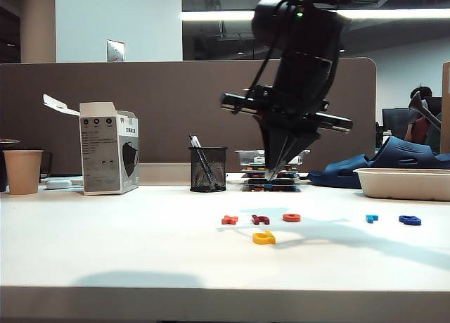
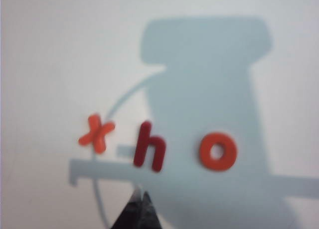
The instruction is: Select the appropriate letters from the row of letter magnets placed on the table to arrange into the word "dog".
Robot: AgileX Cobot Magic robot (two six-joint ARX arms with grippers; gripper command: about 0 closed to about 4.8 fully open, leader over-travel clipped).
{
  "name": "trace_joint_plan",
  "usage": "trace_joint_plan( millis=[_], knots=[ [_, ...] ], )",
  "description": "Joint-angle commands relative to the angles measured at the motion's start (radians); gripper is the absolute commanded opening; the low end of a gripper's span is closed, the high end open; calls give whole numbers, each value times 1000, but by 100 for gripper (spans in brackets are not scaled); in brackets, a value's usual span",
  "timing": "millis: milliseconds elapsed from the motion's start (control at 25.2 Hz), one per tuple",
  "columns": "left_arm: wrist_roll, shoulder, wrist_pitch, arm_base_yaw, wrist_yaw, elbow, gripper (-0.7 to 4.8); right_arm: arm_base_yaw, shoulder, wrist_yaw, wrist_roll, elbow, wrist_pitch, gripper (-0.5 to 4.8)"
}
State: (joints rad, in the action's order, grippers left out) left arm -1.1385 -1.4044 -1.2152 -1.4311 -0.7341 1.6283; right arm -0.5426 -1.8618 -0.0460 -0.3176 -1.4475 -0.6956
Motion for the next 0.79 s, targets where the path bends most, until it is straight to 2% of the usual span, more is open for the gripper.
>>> trace_joint_plan(
  millis=[40, 238, 517, 795],
  knots=[
    [2, 2, 5, -1, -6, 2, -5, 31, 2, 2, 10, -4, 49, -7],
    [2, 2, 5, -1, -6, 2, -5, 92, -43, -72, 12, -4, 41, -7],
    [2, 2, 5, -1, -6, 2, -5, 94, -91, -89, 16, -4, 42, -7],
    [2, 2, 5, -1, -6, 2, -5, 94, -108, -60, 43, -4, 40, -7]
  ],
)
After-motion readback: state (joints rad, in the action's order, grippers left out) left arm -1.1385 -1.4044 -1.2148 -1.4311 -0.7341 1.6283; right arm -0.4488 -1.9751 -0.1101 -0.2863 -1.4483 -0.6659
